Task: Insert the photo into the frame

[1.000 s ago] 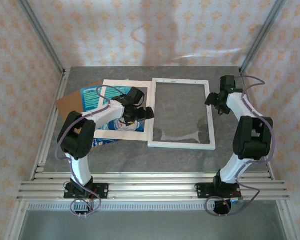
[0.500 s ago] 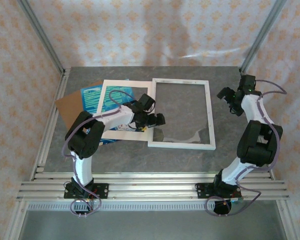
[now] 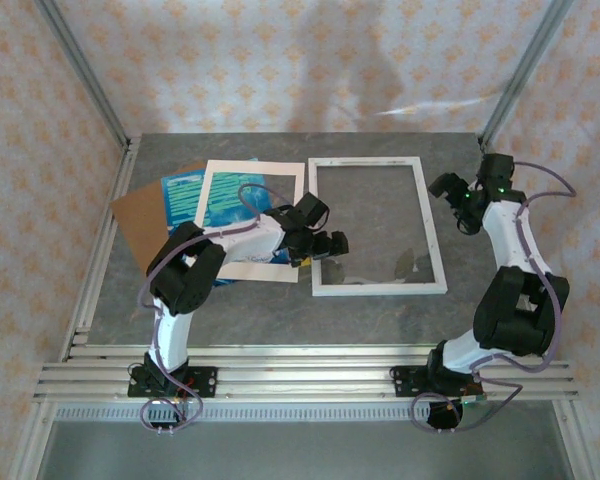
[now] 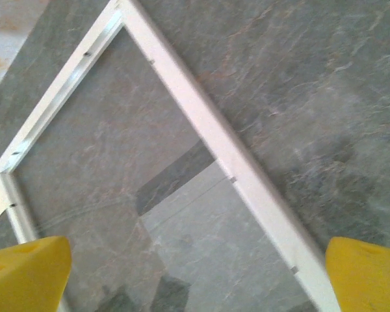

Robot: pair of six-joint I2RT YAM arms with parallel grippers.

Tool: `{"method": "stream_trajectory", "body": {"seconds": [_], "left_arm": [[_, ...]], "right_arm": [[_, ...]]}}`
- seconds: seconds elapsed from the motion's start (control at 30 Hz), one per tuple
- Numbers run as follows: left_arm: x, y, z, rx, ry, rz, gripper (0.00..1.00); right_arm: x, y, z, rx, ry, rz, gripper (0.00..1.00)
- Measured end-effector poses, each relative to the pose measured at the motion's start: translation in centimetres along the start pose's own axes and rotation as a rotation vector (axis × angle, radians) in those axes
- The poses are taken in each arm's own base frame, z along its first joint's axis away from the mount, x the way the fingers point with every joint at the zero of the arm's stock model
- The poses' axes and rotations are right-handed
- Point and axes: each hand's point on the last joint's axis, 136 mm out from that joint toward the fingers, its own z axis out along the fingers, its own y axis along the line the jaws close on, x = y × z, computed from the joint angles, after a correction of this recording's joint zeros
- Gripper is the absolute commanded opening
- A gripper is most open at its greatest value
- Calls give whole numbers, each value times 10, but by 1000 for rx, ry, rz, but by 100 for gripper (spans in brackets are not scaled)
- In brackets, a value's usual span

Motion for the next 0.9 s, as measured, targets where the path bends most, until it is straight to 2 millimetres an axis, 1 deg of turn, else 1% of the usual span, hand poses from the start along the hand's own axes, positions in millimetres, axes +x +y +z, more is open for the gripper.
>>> {"method": "stream_trajectory", "body": {"seconds": [0.07, 0.13, 0.2, 0.27, 0.33, 0.4, 0.47, 0.53, 0.57, 0.6, 0.63, 0.73, 0.77, 0.83, 0.9], "left_arm": [[0, -6, -1, 10, -3, 9, 100], [-3, -8, -3, 15, -10, 9, 100], [-9, -4, -8, 16, -24, -2, 100], [-20, 7, -24, 18, -55, -24, 100], [-38, 27, -49, 9, -114, -59, 100], [-57, 52, -78, -4, -181, -102, 100], [-77, 81, -109, -25, -261, -154, 100], [-89, 110, -131, -53, -322, -200, 100], [-90, 123, -138, -68, -341, -220, 100], [-87, 133, -142, -83, -348, -235, 100], [-83, 143, -144, -95, -351, -249, 100], [-61, 170, -141, -130, -326, -287, 100], [-55, 177, -140, -140, -318, -298, 100], [-42, 191, -136, -159, -300, -322, 100], [-32, 202, -134, -172, -286, -342, 100]], "right_arm": [[9, 14, 1, -24, 15, -22, 91], [19, 27, 3, -44, 36, -41, 89], [33, 43, 6, -64, 62, -66, 86], [51, 61, 8, -83, 87, -96, 82], [73, 82, 9, -105, 117, -131, 80], [96, 102, 10, -127, 147, -169, 76], [119, 123, 12, -144, 173, -204, 71], [142, 142, 15, -154, 201, -235, 68], [157, 153, 18, -159, 220, -256, 66], [166, 161, 20, -161, 228, -268, 63], [180, 171, 23, -164, 246, -288, 59], [223, 195, 34, -169, 299, -336, 53], [234, 200, 36, -169, 311, -344, 52], [263, 208, 43, -159, 347, -371, 49], [287, 213, 50, -145, 378, -393, 46]]}}
